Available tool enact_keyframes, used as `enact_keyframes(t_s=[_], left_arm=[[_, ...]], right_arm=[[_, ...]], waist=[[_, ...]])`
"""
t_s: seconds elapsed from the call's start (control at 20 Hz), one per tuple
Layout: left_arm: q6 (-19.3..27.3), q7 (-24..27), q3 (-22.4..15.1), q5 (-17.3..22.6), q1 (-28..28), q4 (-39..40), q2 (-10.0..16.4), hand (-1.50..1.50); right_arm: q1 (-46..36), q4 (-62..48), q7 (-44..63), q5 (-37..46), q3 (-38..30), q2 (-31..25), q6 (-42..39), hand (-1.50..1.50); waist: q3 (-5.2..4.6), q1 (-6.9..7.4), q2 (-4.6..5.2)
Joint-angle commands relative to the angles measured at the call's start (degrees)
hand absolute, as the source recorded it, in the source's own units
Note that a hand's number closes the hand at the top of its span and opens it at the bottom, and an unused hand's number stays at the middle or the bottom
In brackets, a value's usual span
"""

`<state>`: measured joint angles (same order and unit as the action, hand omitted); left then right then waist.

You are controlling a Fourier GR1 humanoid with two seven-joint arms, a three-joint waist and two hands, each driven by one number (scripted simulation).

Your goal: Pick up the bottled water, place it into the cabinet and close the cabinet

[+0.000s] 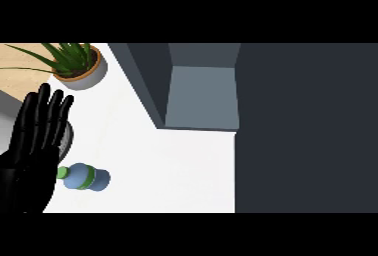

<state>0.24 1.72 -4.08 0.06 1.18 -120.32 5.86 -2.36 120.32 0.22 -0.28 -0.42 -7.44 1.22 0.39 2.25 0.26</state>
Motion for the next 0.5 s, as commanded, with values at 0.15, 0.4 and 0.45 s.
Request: enact_keyframes(t_s=[0.15,0.4,0.45], left_arm=[[-19.74,3.79,4.79,20.45,0.46,0.64,9.69,-1.5],[-33.28,-2.83,2.63,33.47,8.99,4.09,17.82,-1.5],[-36.12,-2.2,5.54,36.38,9.6,5.29,20.62,-1.5]], right_arm=[[2.96,2.84,-0.55,-2.21,1.45,2.49,-0.08,-1.5],[9.89,3.21,7.68,-7.15,5.18,3.31,-2.54,-1.5],[10.32,4.88,9.29,-7.54,6.17,3.2,-2.76,-1.5]], waist=[[-0.63,-2.6,-0.45],[-0.69,-2.34,-0.54],[-0.65,-2.13,-0.53]])
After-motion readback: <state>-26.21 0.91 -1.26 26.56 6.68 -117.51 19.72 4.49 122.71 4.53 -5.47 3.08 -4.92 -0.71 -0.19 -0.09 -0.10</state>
